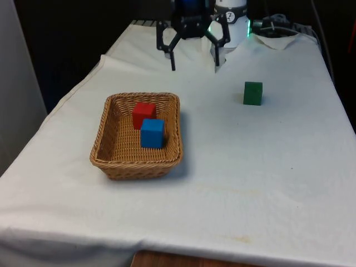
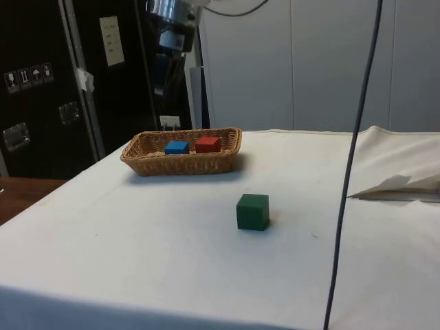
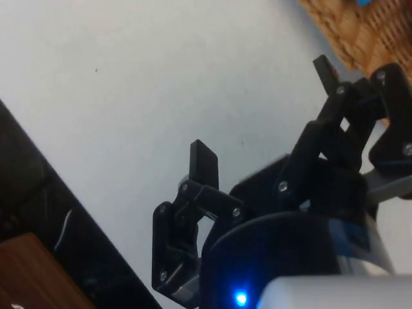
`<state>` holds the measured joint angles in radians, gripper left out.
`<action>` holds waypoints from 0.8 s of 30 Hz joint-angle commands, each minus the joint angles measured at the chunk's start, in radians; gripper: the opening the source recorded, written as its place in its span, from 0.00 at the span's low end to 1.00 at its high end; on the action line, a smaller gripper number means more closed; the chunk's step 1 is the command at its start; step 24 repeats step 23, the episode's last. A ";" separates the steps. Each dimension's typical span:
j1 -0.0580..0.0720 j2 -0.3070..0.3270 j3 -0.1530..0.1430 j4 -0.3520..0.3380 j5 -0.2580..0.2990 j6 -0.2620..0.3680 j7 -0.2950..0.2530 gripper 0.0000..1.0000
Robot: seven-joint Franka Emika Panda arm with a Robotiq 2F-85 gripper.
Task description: Pick up exactly two blocks and place them into the basket.
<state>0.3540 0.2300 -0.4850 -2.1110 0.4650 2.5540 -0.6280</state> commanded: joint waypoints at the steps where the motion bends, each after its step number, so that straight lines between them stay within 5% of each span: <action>1: 0.012 -0.017 -0.003 -0.015 -0.029 0.014 0.028 1.00; 4: 0.011 -0.055 0.014 -0.033 -0.059 0.014 0.057 1.00; 5: 0.001 -0.049 0.021 -0.024 -0.037 0.000 0.035 1.00; 6: 0.012 -0.064 0.019 -0.037 -0.066 0.014 0.064 1.00; 17: 0.007 -0.157 0.069 -0.078 -0.130 0.014 0.126 1.00; 24: 0.002 -0.189 0.083 -0.092 -0.121 0.007 0.115 1.00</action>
